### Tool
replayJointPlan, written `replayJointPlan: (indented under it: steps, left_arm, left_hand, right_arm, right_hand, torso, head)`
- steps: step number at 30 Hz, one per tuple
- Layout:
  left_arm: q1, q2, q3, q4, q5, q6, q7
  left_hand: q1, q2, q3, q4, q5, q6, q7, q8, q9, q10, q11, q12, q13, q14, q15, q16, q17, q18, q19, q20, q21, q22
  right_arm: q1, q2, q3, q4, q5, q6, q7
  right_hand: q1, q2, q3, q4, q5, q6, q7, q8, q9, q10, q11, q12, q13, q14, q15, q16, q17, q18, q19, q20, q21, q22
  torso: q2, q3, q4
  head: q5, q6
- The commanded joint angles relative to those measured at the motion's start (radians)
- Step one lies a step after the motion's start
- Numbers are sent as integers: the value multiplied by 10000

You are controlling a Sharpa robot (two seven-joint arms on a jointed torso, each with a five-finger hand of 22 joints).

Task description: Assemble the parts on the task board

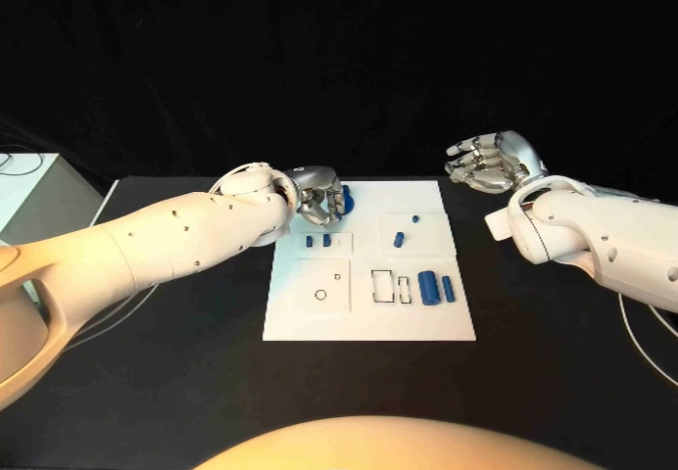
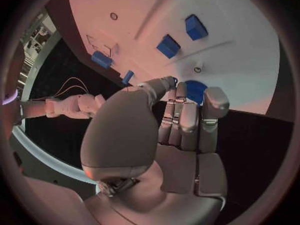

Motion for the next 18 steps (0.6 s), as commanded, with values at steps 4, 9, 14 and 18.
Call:
replayJointPlan:
  steps: [4,9,14,18]
  left_arm:
    - [11,-329,193,343,565,170,-114]
    - [10,-543,294,405,632,445,-186]
    - [8,-566,312,280,512,515,-229]
    - [-1,-515,311,156,450,572,-292]
  left_hand:
    - [-134,-12,-4,-81,-50,35,20,-35,11,71,11,-69,-9,54,-4,53,-16,-119,59,-12,9,790]
    - [-145,-14,-7,-81,-51,40,22,-38,14,76,14,-80,-9,38,0,44,-53,-118,55,-10,4,789]
    - [-151,-17,-8,-84,-52,44,24,-41,16,80,17,-90,-9,45,3,48,-39,-119,57,-9,10,792]
    - [-193,-23,-18,-76,-58,44,35,-58,20,85,31,-131,-9,61,15,58,-7,-118,53,-5,10,795]
  right_arm:
    - [6,-13,4,33,-52,40,78]
    - [6,-20,4,31,-53,30,96]
    - [6,-8,4,18,-53,38,103]
    - [6,1,4,22,-53,44,106]
  right_hand:
    - [-66,17,1,-80,59,44,44,-36,-10,19,33,-22,-4,83,5,-42,-10,97,30,11,50,-8]
    - [-66,17,1,-80,59,44,44,-36,-10,19,33,-22,-4,83,5,-42,-10,97,30,11,50,-8]
    - [-76,16,0,-88,61,49,41,-35,-9,24,30,-20,-3,85,4,-45,-10,97,31,10,51,-16]
    - [-76,16,0,-88,61,49,41,-35,-9,24,30,-20,-3,85,4,-45,-10,97,31,10,51,-16]
  torso:
    - [-25,26,74]
    - [-26,20,80]
    - [-28,26,74]
    - [-15,18,77]
  head:
    - [-6,-7]
    - [-38,-21]
    - [-24,-21]
    - [-14,-22]
